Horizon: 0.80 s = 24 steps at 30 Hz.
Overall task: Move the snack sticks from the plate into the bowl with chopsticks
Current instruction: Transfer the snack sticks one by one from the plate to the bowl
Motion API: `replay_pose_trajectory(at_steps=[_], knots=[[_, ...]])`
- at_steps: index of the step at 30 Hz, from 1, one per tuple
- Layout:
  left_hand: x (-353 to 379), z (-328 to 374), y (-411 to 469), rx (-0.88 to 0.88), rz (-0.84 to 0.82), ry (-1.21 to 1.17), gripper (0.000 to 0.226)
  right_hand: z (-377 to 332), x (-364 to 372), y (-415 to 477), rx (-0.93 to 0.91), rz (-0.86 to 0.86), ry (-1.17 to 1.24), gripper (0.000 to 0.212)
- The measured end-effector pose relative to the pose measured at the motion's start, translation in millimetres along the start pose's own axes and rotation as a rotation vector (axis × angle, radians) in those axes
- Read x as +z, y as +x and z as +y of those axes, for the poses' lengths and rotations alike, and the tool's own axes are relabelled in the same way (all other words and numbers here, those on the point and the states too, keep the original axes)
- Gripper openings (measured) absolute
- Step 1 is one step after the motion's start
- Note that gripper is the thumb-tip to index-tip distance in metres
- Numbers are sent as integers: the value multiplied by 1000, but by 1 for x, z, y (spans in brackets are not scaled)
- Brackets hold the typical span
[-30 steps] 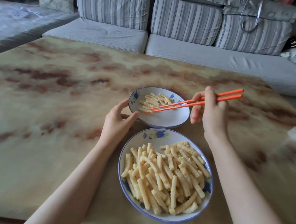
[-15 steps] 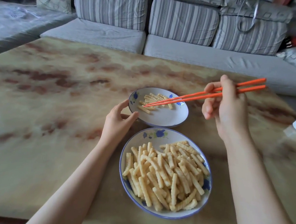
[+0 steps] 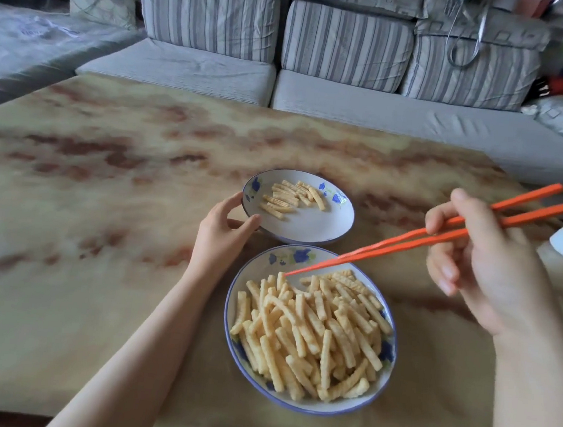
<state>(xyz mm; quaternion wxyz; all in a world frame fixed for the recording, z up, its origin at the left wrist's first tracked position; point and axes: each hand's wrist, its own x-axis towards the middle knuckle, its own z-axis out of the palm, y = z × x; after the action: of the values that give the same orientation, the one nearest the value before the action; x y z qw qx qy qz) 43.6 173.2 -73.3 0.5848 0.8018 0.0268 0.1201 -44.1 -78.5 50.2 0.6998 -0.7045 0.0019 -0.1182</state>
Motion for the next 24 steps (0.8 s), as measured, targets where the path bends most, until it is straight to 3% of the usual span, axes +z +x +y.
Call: replay_pose_trajectory(at_steps=[7,17,24], knots=[[-1,0,0,-1,-6,-7,47,10,13,0,83,-42,-34,45],[-1,-1,1,-7,-4,-5,48,21,15,11,12,200,202,40],[-1,0,1,1,-4,-14,48,21,14,10,47,116,-3,43]])
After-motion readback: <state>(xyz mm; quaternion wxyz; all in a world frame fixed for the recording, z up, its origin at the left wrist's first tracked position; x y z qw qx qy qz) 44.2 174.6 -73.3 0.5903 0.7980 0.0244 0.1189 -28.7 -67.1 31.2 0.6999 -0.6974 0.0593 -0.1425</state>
